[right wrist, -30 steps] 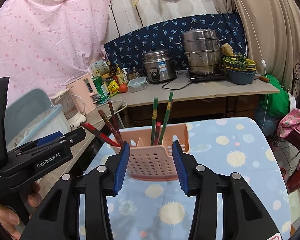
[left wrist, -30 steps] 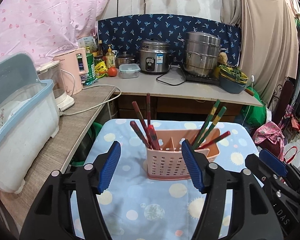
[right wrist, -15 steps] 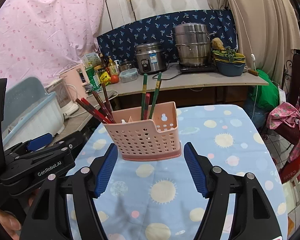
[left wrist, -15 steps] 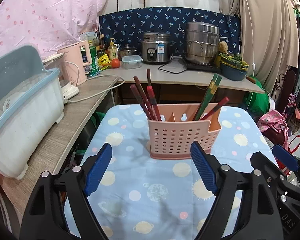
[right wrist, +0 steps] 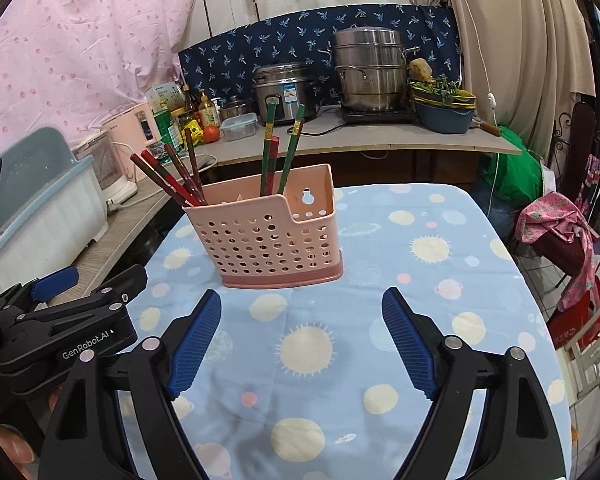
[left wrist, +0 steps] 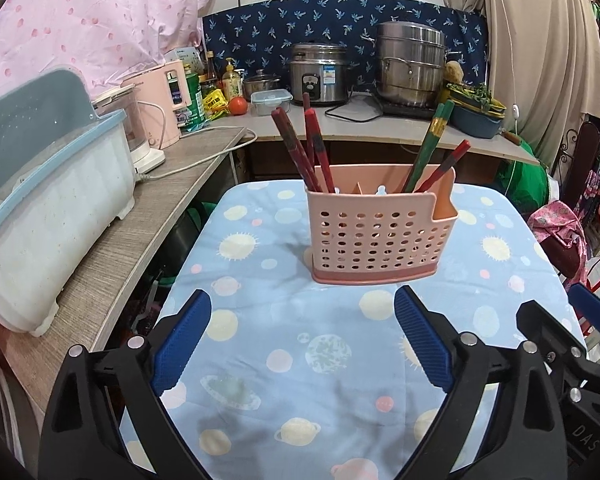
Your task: Organize utensils
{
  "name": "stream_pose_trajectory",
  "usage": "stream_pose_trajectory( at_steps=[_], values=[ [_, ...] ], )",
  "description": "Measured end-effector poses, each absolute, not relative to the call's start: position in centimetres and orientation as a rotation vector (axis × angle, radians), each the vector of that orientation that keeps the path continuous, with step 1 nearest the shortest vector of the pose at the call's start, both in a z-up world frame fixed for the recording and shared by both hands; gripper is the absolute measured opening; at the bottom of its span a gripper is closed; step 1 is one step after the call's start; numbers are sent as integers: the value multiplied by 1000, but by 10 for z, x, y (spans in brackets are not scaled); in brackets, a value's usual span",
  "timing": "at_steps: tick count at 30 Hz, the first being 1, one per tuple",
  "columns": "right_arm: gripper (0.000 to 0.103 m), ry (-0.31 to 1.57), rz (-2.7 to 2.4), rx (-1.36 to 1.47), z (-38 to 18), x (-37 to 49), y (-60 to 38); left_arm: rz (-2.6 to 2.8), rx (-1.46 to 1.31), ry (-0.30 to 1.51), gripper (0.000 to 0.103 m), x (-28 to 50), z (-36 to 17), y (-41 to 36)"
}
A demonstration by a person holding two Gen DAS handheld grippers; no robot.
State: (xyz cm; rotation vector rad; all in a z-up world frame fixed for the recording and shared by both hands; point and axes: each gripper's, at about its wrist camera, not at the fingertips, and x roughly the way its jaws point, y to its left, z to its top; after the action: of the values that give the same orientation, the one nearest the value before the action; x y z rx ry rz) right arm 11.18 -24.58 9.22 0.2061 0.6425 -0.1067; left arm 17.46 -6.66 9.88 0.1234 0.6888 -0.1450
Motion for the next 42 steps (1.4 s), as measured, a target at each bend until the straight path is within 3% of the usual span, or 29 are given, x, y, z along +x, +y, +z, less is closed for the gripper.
stream_pose_trajectory(
  at_steps=[20, 24, 42],
  values=[
    [86, 677, -138, 150, 82, 113, -241, -122, 156, 708, 95, 170, 82, -66],
    [95, 698, -133, 152, 79, 115, -241, -125, 161, 706, 95, 170, 82, -67],
    [96, 712, -142, 162, 74, 117, -244, -106, 183, 713, 96, 170, 78, -69]
  ],
)
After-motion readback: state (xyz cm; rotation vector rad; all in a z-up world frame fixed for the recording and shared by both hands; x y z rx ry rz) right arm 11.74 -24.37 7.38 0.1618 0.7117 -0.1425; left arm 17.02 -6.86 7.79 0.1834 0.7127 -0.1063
